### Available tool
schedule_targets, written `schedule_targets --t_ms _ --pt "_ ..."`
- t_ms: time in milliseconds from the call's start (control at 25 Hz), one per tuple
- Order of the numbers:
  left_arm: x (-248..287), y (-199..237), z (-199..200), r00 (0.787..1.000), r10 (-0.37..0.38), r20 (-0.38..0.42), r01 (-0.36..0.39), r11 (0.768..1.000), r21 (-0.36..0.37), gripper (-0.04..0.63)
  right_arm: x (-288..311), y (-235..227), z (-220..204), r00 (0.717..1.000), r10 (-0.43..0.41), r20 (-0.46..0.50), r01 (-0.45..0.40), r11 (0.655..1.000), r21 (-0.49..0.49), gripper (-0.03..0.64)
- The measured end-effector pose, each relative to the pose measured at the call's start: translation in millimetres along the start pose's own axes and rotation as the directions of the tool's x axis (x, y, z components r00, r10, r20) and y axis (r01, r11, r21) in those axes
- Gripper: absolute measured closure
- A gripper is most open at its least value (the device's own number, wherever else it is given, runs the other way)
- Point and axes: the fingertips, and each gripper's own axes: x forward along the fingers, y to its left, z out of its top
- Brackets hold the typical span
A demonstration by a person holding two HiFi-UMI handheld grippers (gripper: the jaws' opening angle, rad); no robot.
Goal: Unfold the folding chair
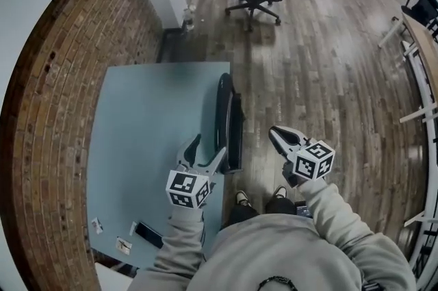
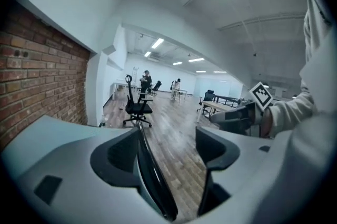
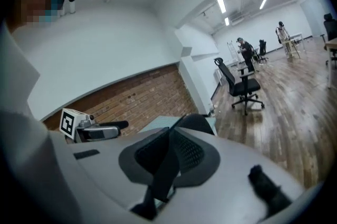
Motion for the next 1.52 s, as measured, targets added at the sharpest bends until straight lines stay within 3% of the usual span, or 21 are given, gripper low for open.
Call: schedule_targets --t_ms 80,160,240,400,480,560,680,800,880,960,1080,1320,1520 --pt "18 7 -24 0.998 -0.005 -0.058 0.002 0.999 -0.04 0.238 35 -18 -41 0.995 -0.022 -0.096 0.028 0.998 0.061 0.588" --pt "37 15 -51 0.993 -0.035 -0.112 0.024 0.995 -0.099 0.202 70 -40 -88 0.981 -0.053 -0.187 0.079 0.988 0.132 0.464" --pt "52 23 -78 0.983 -0.06 -0.174 0.039 0.991 -0.124 0.195 105 -59 -137 0.956 -0.074 -0.284 0.129 0.975 0.178 0.432" --pt "72 46 -97 0.984 0.021 -0.176 -0.03 0.999 -0.046 0.189 163 -83 -223 0.887 -0.086 -0.453 0.18 0.969 0.169 0.394" --pt "81 43 -109 0.98 0.002 -0.199 -0.011 0.999 -0.045 0.188 186 -88 -250 0.862 -0.08 -0.501 0.182 0.971 0.157 0.368" --pt "91 39 -127 0.968 -0.036 -0.25 0.017 0.997 -0.077 0.187 209 -91 -266 0.848 -0.067 -0.526 0.176 0.971 0.16 0.357" --pt "99 42 -156 0.937 0.006 -0.348 -0.013 1.0 -0.018 0.187 232 -99 -288 0.809 -0.106 -0.578 0.22 0.967 0.131 0.354" --pt "109 42 -167 0.927 0.017 -0.374 -0.017 1.0 0.004 0.196 240 -105 -312 0.771 -0.148 -0.62 0.31 0.937 0.162 0.356" --pt "112 39 -172 0.918 0.024 -0.395 -0.009 0.999 0.038 0.391 244 -103 -325 0.786 -0.109 -0.609 0.339 0.899 0.277 0.371" --pt "112 40 -174 0.911 0.071 -0.407 -0.039 0.996 0.086 0.407 248 -98 -328 0.822 -0.032 -0.569 0.304 0.869 0.39 0.469" --pt "112 45 -175 0.911 0.12 -0.395 -0.104 0.993 0.062 0.443 250 -97 -326 0.848 0.045 -0.527 0.237 0.859 0.454 0.486" --pt "119 30 -175 0.908 0.125 -0.399 -0.113 0.992 0.052 0.457 220 -121 -327 0.837 0.054 -0.545 0.273 0.821 0.501 0.492" --pt "125 0 -175 0.916 0.096 -0.389 -0.107 0.994 -0.005 0.463 184 -139 -331 0.836 0.118 -0.535 0.236 0.804 0.546 0.491"
